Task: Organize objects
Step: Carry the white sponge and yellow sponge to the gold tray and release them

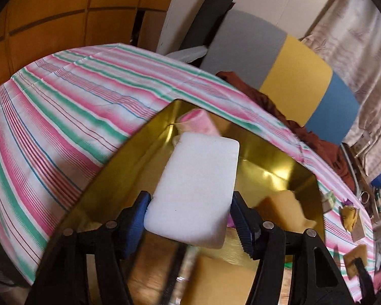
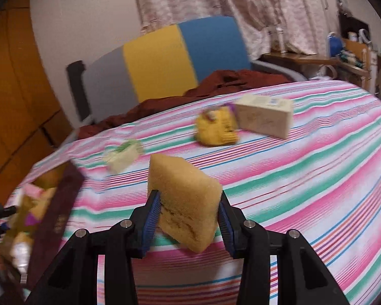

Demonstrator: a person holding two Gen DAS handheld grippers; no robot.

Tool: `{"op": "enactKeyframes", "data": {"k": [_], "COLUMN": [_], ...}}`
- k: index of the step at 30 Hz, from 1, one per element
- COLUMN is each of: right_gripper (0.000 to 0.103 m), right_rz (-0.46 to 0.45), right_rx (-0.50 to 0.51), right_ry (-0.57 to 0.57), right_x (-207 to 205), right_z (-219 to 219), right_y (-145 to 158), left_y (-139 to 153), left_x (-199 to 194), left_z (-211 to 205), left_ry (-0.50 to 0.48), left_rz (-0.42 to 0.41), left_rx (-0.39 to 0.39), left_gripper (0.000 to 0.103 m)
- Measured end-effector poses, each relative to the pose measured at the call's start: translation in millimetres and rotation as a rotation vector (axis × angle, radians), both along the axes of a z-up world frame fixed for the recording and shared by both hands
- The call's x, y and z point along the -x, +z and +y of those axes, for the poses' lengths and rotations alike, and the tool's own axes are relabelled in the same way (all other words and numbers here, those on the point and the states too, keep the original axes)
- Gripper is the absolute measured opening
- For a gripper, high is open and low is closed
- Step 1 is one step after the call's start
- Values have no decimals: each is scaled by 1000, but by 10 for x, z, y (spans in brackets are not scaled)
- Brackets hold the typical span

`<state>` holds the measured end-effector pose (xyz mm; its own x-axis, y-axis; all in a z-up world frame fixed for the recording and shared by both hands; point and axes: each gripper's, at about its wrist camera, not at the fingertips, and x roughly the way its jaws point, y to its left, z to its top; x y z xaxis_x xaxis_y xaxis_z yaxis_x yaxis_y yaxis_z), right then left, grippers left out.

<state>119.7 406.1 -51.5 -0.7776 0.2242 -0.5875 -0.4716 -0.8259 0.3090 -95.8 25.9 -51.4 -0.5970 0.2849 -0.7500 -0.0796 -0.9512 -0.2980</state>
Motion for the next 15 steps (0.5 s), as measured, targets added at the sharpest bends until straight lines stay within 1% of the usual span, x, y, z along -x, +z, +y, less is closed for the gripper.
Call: {"op": "enactKeyframes", "data": {"k": [3,6,8,9,11,13,15], "right_gripper": [44,44,44,44,44,44,44], "right_rz": [35,59,72,76,75,66,54], "right_rx": [29,31,22,22,26,39,65], "right_ry": [96,180,236,270,313,366,423], "right_x": [113,203,258,293,345,419,506], "right_z": [-253,-503,-680,-773,-901,-1046,-1183], "right_y": [149,281,378,418,455,470,472], "left_y": [-34,-44,-39,-26,14,64,118], "left_x": [113,140,127,101,36,-60,-226], "left_z": [-62,-99,-117,-140,-185,-223,-263], "left_ry": [9,4,22,34,53,75,107], "left_rz": [-23,-42,-48,-44,-19,21,73], "left_rx": [3,-12,-16,-26,-38,-24,-15], "left_gripper": [65,72,88,90,90,91,97]}}
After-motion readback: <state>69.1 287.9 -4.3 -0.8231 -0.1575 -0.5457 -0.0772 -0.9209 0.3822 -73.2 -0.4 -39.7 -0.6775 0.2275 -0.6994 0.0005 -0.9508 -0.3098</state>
